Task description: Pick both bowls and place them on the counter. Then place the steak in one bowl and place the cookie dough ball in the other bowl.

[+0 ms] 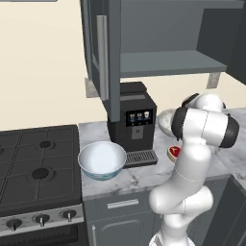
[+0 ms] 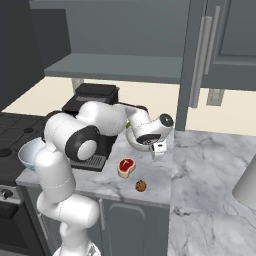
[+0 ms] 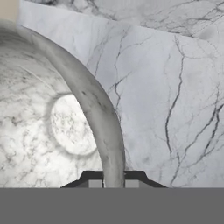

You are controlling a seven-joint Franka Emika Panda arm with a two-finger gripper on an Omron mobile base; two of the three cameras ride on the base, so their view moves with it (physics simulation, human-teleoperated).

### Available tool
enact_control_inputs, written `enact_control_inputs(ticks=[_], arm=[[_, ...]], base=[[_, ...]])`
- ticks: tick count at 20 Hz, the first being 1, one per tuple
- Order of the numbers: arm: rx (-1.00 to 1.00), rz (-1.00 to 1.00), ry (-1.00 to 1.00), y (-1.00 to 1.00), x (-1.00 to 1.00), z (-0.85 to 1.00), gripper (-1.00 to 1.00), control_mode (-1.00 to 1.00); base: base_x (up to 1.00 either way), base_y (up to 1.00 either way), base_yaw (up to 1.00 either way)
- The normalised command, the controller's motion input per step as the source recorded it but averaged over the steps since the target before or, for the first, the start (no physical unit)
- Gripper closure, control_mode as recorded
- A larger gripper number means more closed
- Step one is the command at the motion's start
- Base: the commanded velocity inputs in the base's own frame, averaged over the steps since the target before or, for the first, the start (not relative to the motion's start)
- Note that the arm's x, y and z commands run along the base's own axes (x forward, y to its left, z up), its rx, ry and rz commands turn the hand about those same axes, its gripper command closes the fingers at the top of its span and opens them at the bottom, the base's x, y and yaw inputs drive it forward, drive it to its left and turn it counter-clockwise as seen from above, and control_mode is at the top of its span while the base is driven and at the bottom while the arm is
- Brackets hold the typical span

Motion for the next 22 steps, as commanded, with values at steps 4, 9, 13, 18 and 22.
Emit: enact_control_inputs(ticks=[4, 9, 13, 18, 22], arm=[[-0.02, 0.00, 0.00, 0.07, -0.04, -0.01, 1.00, -1.00], [0.00, 0.00, 0.00, 0.06, -0.09, 0.00, -1.00, -1.00], [0.00, 0.00, 0.00, -0.02, 0.00, 0.06, -1.00, -1.00], [0.00, 0.03, -0.04, 0.10, -0.07, 0.23, -1.00, -1.00], [-0.01, 0.14, -0.10, 0.24, -0.28, 0.28, -1.00, -1.00]], base=[[0.00, 0.00, 0.00], [0.00, 0.00, 0.00], [0.00, 0.00, 0.00], [0.00, 0.00, 0.00], [0.00, 0.00, 0.00]])
